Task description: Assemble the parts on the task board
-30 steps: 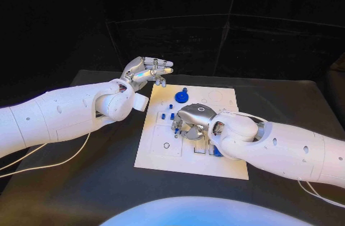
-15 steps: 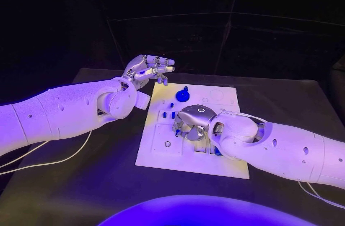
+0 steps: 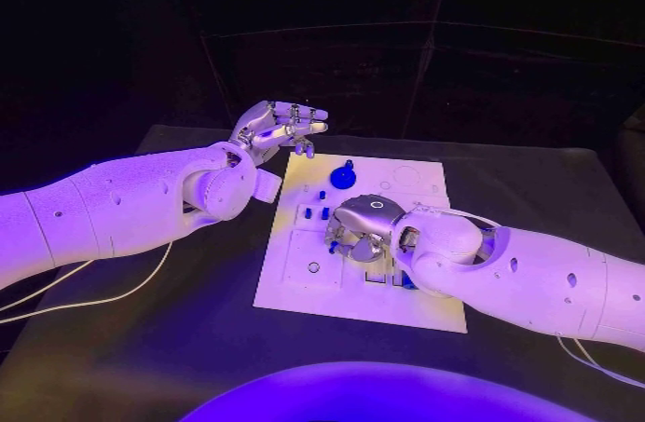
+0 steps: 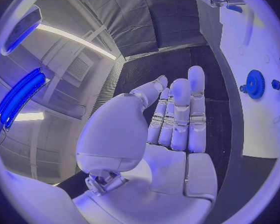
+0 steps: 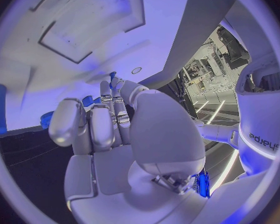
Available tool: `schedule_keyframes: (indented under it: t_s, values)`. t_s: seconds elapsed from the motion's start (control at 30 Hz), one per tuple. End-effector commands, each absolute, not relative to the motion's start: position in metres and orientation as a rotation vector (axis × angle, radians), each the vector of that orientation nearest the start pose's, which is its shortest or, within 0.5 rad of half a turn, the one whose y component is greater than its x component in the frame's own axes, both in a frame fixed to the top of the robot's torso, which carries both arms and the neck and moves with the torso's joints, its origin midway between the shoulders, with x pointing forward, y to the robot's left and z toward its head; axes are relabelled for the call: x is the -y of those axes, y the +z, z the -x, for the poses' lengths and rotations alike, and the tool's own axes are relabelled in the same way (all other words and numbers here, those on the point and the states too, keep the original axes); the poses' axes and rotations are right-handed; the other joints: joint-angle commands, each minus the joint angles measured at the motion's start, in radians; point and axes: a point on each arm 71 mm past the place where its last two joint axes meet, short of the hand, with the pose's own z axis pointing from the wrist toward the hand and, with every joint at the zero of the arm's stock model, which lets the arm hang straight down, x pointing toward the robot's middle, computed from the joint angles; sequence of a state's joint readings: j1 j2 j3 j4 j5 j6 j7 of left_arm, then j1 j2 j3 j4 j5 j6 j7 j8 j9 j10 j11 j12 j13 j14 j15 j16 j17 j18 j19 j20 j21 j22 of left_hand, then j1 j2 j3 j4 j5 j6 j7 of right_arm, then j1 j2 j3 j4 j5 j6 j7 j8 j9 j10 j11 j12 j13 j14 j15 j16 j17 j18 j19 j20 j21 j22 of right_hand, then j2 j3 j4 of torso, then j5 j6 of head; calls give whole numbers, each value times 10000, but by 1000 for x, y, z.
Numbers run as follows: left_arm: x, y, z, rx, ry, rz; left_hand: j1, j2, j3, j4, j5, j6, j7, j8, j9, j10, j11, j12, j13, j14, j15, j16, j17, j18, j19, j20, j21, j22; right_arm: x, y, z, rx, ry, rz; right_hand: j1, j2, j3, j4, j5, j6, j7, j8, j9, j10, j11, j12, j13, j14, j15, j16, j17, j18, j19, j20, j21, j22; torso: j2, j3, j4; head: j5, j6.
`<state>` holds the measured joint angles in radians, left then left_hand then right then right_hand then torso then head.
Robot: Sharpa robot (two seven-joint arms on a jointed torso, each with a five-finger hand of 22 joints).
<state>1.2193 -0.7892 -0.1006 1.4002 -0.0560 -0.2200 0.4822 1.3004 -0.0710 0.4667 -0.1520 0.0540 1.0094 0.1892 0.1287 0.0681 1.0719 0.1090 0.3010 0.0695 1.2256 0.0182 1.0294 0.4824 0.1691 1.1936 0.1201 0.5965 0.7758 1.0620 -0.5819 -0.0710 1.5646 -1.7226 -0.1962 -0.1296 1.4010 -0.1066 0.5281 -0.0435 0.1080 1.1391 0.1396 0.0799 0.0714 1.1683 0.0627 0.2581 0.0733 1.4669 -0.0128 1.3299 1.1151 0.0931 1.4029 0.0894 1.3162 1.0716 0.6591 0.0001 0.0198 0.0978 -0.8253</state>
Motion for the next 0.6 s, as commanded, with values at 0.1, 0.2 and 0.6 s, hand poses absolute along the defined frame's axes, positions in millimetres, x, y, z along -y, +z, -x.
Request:
schedule_keyframes:
  t_s: [0.1,0.2,0.6]
  values:
    - [-213,-189,-506,-14144,-15883,9842,-42,-32,-71,5,15,-30,-18,49,5,-68,7,39,6,-25,9,-42,-9,132,18,-38,-46,-15,51,-249,-414,-17612,8127,5975,-100,-18,59,-16,34,36,18,28,14,48,30,1,11,288,-66,19,-5,11,-7,-75,9,-15,0,2,-9,2,-17]
    - [-213,-189,-506,-14149,-15879,9846,-42,-32,-71,5,15,-30,-18,49,5,-68,7,39,6,-25,9,-42,-9,132,18,-38,-46,-15,51,-250,-414,-17669,8118,5996,-123,-37,44,-21,34,38,20,25,13,47,33,-1,11,283,-65,8,-29,12,-13,-76,3,-26,-2,0,2,0,-28]
    - [-214,-190,-507,-14146,-15850,9855,-42,-32,-71,5,15,-30,-18,49,5,-68,7,39,6,-25,9,-42,-9,132,18,-38,-46,-15,50,-251,-413,-17620,8121,5968,-235,-95,5,-21,60,-65,60,-51,-15,-73,70,-79,-18,269,-38,-4,-49,24,-57,-68,-45,-109,-4,0,-6,16,-28]
